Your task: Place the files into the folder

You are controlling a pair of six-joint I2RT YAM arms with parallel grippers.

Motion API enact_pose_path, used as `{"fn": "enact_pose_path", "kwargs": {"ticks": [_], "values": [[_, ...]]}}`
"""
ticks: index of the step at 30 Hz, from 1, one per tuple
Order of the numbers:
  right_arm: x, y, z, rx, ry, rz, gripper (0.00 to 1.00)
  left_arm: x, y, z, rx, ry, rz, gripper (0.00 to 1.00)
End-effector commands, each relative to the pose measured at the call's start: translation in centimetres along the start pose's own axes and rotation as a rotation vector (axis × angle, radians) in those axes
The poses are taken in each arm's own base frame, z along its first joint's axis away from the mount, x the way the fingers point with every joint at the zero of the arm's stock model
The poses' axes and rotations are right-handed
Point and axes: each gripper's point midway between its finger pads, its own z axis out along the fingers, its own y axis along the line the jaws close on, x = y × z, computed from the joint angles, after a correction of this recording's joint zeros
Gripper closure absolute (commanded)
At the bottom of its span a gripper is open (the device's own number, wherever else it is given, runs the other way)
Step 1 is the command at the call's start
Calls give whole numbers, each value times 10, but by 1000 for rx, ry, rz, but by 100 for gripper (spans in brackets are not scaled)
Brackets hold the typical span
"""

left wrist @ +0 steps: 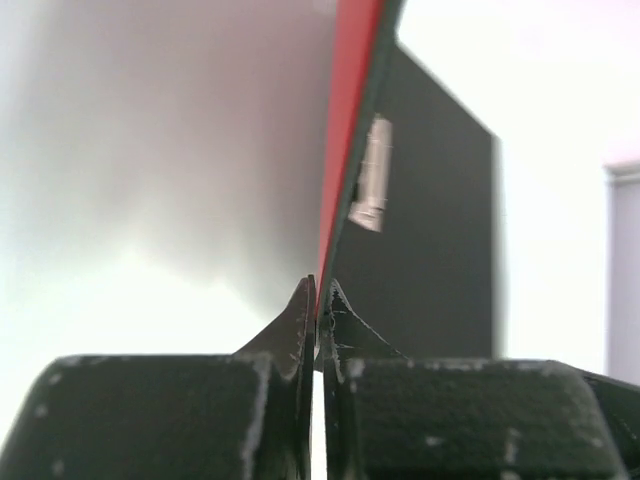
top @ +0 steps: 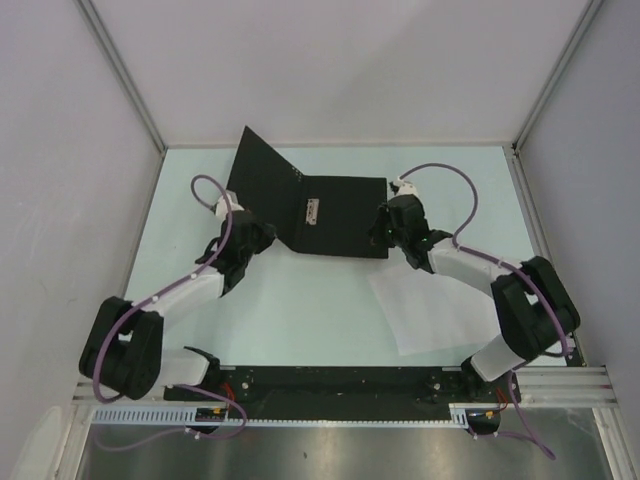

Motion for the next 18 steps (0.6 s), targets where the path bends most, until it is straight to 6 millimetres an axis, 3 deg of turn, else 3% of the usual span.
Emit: {"fn": "enact_pose_path", "kwargs": {"ticks": [1, 3, 6, 8, 10, 11, 12, 13, 14, 15, 17, 18], "values": [[41, 33, 20, -134, 104, 55, 100, 16, 66, -29, -193, 9, 19, 100], [53, 42, 22, -152, 123, 33, 100, 25, 77, -38, -187, 29, -21, 100], [55, 55, 24, -204, 141, -22, 100, 31, 105, -56, -288, 39, -12, 100], [67, 49, 31, -182, 211, -83, 91, 28, 118, -71, -337, 16, -12, 100], [62, 54, 39, -202, 224, -101, 81, 22, 133, -83, -384, -34, -40, 77], [74, 49, 46, -206, 262, -115, 77, 18, 134, -92, -379, -47, -55, 61], [72, 58, 49, -253, 282, -112, 74, 14, 134, -97, -379, -52, -65, 29], [74, 61, 51, -269, 301, -112, 66, 18, 135, -104, -385, -22, -58, 20], [88, 62, 56, -301, 353, -120, 62, 10, 124, -110, -340, -35, -50, 13], [80, 75, 59, -337, 346, -130, 57, 4, 114, -115, -301, -25, 1, 12], [88, 80, 66, -347, 381, -135, 51, 2, 96, -126, -218, 12, 46, 11], [82, 89, 70, -365, 372, -137, 46, 1, 86, -128, -171, 20, 62, 12]]}}
